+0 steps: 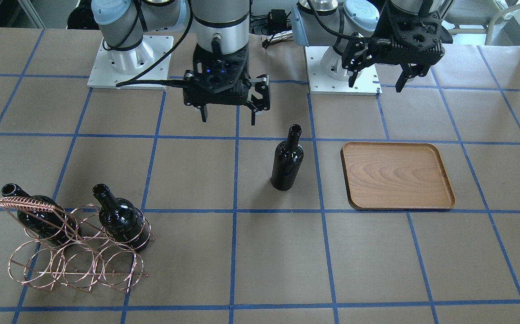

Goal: Take wine from basket and place on tray
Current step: 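Open the right gripper and withdraw it back above the rack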

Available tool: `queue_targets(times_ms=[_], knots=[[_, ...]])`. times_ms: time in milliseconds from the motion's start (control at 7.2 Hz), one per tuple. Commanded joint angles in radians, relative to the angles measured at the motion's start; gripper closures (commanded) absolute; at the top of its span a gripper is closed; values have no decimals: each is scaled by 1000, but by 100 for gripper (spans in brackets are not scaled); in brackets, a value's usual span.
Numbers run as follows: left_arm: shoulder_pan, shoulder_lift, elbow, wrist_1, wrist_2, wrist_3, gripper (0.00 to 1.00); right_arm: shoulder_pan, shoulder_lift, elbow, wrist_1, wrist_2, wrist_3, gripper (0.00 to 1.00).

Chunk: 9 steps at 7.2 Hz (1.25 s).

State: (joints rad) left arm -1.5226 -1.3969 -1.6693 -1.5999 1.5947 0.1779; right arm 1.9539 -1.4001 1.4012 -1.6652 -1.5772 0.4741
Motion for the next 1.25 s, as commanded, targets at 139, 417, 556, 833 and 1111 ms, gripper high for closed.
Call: queue_targets(times_ms=[139, 417, 556, 833, 1111], knots=[[-4, -4, -3, -6, -2, -2, 0, -198, -68, -1, 102, -1, -232, 0], [-34, -8, -16, -3, -18, 4, 0, -288, -114, 10, 233, 0, -334, 0], [-48, -14, -17, 4, -19, -21, 0, -305, -126, 21, 234, 0, -336, 0], [-123, -66, -6, 120, -21, -63, 0, -308, -131, 38, 220, 0, -330, 0], [-198, -121, 25, 150, -21, -66, 0, -306, -134, 58, 147, -9, -330, 0]])
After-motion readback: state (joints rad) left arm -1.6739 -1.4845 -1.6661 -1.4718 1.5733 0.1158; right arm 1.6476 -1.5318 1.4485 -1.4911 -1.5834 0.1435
